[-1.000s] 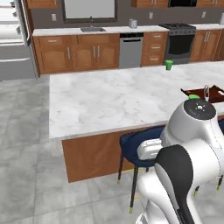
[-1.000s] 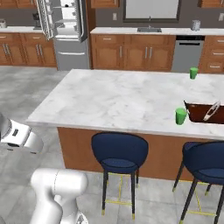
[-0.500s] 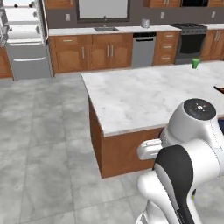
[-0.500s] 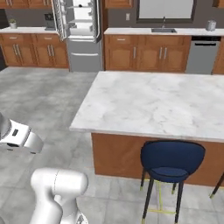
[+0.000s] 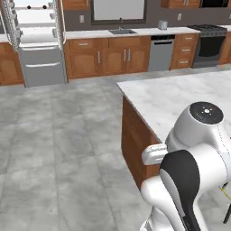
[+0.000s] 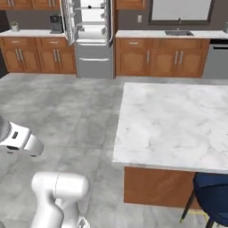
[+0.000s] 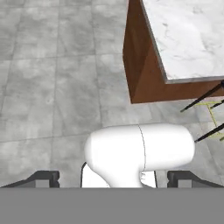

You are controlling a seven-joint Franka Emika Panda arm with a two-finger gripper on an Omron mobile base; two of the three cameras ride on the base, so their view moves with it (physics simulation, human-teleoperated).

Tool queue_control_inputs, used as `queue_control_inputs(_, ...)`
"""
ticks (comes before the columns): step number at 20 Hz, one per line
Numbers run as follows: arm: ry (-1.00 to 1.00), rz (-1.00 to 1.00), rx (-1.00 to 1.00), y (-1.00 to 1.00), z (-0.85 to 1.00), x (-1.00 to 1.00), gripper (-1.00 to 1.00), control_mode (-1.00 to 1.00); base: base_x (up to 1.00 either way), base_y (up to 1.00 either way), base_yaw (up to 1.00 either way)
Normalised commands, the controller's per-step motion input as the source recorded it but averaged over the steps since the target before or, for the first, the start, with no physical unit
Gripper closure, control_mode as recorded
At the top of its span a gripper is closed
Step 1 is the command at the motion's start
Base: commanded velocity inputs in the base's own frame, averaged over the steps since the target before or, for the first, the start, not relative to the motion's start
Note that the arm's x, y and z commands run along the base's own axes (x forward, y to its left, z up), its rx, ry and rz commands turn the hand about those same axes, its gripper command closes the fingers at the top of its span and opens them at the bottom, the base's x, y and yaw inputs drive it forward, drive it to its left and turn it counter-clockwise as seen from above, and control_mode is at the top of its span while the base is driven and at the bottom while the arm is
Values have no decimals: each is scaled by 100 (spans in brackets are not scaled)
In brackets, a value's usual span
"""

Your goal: Gather the lime and eggplant from the fridge and place them on a tray on the dining counter. Then gather the steak and fish from the fridge and place them on the other tray.

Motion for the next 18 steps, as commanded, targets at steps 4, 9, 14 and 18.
queue_control_inputs(4, 0, 0, 0, 0, 0, 0, -100, 100, 100, 100, -7)
queue_control_inputs(9, 0, 0, 0, 0, 0, 0, -100, 100, 100, 100, -3)
queue_control_inputs(14, 0, 0, 0, 0, 0, 0, -100, 100, 100, 78, 0)
queue_control_inputs(18, 0, 0, 0, 0, 0, 0, -100, 100, 100, 48, 0)
